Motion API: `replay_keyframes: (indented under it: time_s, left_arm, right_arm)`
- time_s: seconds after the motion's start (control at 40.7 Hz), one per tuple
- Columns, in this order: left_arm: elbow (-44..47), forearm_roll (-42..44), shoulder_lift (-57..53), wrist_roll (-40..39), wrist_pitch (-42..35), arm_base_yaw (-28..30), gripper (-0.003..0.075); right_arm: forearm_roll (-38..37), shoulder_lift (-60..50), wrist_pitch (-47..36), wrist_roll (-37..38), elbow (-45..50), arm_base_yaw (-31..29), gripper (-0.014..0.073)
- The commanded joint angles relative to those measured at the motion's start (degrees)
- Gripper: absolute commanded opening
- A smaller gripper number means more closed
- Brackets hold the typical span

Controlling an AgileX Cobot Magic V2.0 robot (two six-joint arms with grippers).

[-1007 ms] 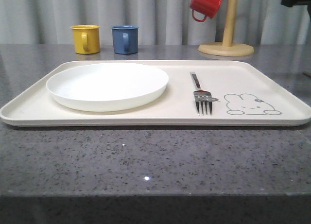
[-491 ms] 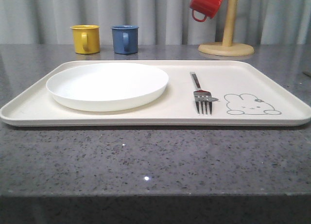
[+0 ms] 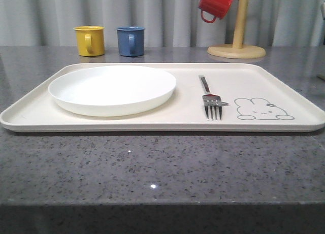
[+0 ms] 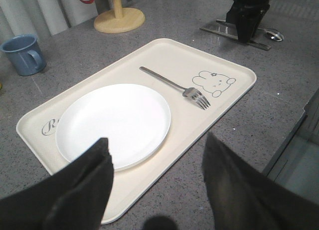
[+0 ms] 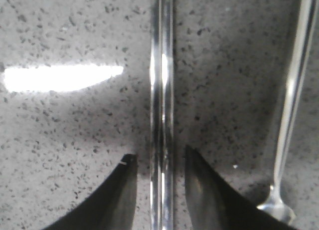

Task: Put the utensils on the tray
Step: 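Grasp the chopsticks with the right gripper and lift them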

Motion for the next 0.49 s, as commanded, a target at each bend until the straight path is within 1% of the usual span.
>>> replay_keyframes:
  time_s: [0.0, 0.197, 0.27, 0.369, 0.418, 0.467]
  left_arm:
    - [-1.4, -0.8, 0.1, -0.7, -4.4, -0.4, 0.0391]
    - [-1.4, -0.8, 0.1, -0.7, -4.4, -0.4, 0.0391]
    - [-1.4, -0.8, 0.1, -0.7, -4.4, -0.4, 0.0391]
    - [-1.4, -0.8, 0.1, -0.7, -4.4, -0.4, 0.0391]
    - [-1.4, -0.8, 0.1, -0.7, -4.4, -0.4, 0.0391]
    - [-1.4, -0.8, 0.1, -0.7, -4.4, -0.4, 0.0391]
  right_arm:
    - [0.0, -1.6, 5.6, -0.7, -1.1, -0.3, 0.0276]
    - [0.0, -1.3, 5.2, -0.7, -1.1, -0.3, 0.0262]
    - [0.0, -1.3, 5.5, -0.7, -1.1, -0.3, 0.02]
    - [0.0, -1.3, 5.5, -0.7, -1.1, -0.3, 0.0094]
    - [0.0, -1.3, 5.5, -0.4, -1.1, -0.3, 0.006]
    - [0.0, -1.3, 5.4, -0.4, -1.1, -0.3, 0.0051]
